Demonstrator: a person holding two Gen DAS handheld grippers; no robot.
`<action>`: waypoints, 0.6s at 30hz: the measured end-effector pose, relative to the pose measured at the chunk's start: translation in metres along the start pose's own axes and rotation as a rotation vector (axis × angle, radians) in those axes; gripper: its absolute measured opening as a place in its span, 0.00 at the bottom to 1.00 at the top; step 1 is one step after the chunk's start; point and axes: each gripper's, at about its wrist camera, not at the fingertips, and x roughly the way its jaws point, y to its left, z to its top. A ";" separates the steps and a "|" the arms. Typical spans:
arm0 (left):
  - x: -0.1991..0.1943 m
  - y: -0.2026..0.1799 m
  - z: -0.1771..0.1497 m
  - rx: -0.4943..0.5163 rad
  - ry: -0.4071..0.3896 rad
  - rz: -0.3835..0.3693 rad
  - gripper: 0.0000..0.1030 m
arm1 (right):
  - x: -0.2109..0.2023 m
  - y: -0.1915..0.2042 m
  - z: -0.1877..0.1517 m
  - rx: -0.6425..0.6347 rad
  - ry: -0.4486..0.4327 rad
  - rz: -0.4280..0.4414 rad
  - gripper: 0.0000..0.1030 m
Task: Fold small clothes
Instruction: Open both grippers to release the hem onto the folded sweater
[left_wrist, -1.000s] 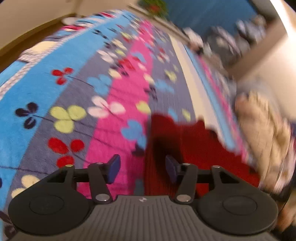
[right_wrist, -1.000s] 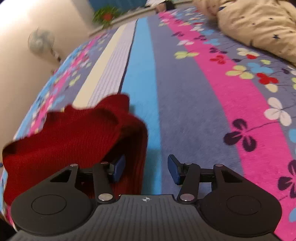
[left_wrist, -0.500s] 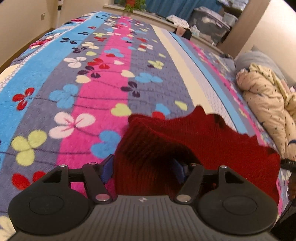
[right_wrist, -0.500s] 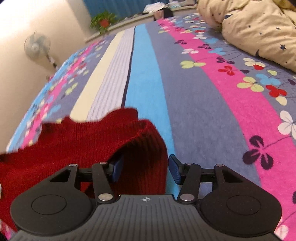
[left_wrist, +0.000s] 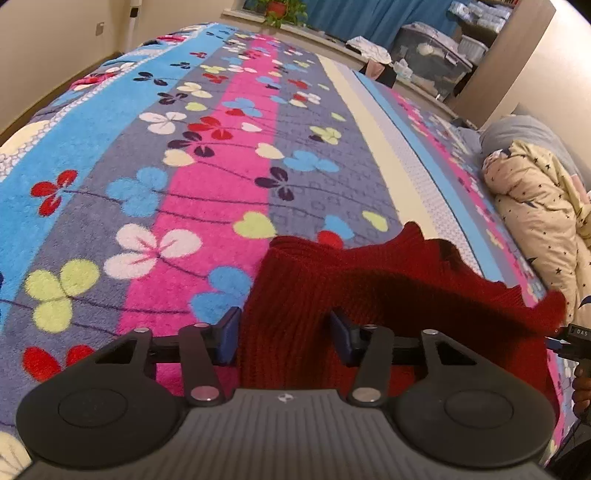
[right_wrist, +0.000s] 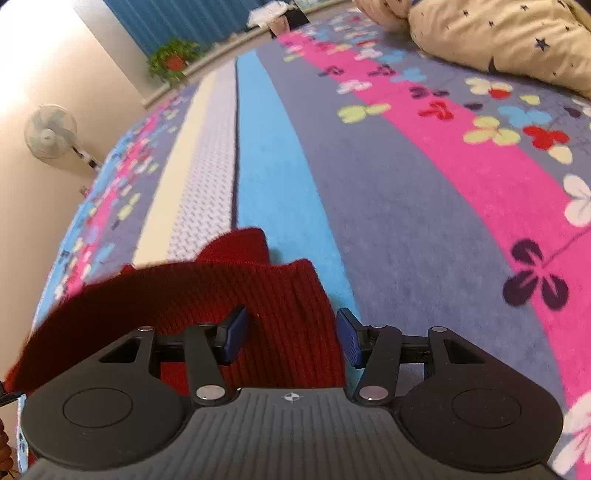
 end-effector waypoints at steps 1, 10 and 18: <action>0.001 0.000 0.000 0.000 0.000 0.004 0.45 | 0.002 -0.003 0.000 0.020 0.011 -0.009 0.53; 0.001 0.005 0.000 -0.028 0.013 0.005 0.26 | 0.000 -0.011 -0.002 0.077 0.029 0.002 0.53; 0.004 0.007 0.000 -0.052 0.040 -0.007 0.30 | -0.005 -0.026 0.001 0.162 0.030 0.073 0.53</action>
